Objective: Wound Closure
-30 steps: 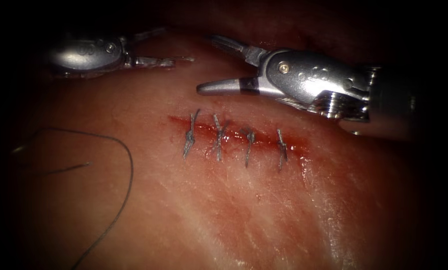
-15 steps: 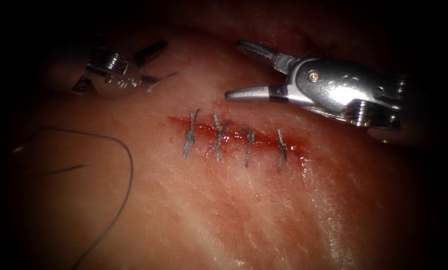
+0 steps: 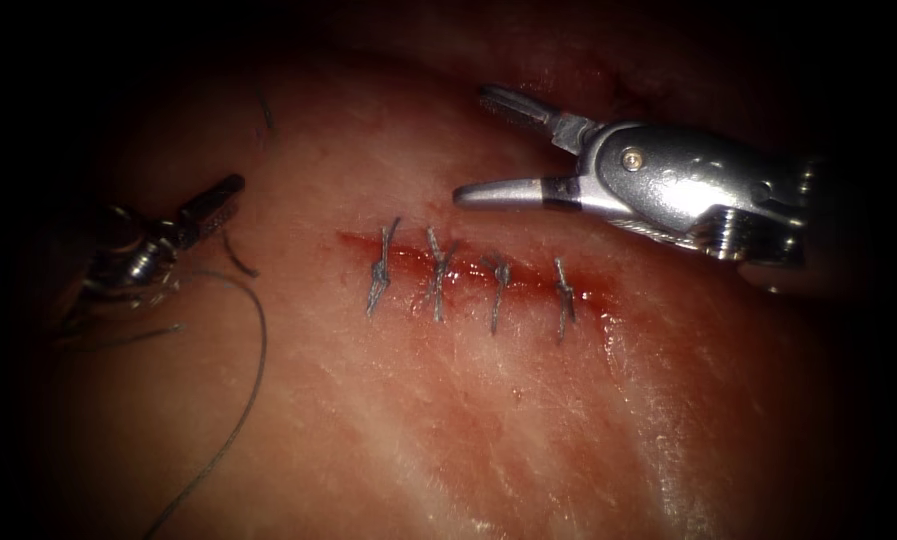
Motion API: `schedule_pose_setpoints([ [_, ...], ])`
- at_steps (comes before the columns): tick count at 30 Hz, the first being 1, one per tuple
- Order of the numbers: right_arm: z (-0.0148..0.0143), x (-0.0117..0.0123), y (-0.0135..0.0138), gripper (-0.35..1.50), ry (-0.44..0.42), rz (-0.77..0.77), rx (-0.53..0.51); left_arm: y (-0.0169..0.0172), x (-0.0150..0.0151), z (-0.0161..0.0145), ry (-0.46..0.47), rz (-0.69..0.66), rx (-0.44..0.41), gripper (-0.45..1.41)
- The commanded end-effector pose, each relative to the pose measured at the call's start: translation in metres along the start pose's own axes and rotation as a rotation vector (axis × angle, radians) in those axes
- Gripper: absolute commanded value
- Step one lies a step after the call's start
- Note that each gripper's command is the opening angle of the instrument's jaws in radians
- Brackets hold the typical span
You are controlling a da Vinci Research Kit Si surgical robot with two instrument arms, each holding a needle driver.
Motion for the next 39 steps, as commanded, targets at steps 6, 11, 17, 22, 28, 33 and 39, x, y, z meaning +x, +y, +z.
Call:
schedule_pose_setpoints([
  [6, 0.0007, -0.0003, -0.0005, 1.03, 0.008, 0.006, -0.004, 0.0016, -0.0018, -0.0011, -0.14, 0.044, 0.12, -0.01],
  [11, 0.0007, -0.0003, -0.0004, 1.03, 0.008, 0.007, -0.004, 0.0008, -0.0027, 0.0, -0.228, -0.009, 0.149, -0.08],
  [17, 0.0007, -0.0003, -0.0005, 1.03, 0.008, 0.006, -0.004, 0.0002, -0.0042, 0.0027, -0.278, -0.004, 0.153, -0.43],
  [22, 0.0008, -0.0002, -0.0005, 1.03, 0.008, 0.007, -0.005, 0.001, -0.0041, 0.0042, -0.272, 0.059, 0.135, -0.45],
  [28, 0.0008, 0.0, -0.0007, 1.03, 0.01, 0.007, -0.007, 0.0026, -0.0026, 0.006, -0.236, 0.146, 0.09, -0.45],
  [33, 0.0008, 0.0, -0.0006, 1.03, 0.01, 0.008, -0.006, 0.0045, -0.0005, 0.0064, -0.189, 0.215, 0.089, -0.45],
  [39, 0.0009, 0.0, -0.0006, 1.03, 0.01, 0.008, -0.007, 0.0067, 0.0028, 0.0054, -0.056, 0.316, 0.075, -0.45],
])
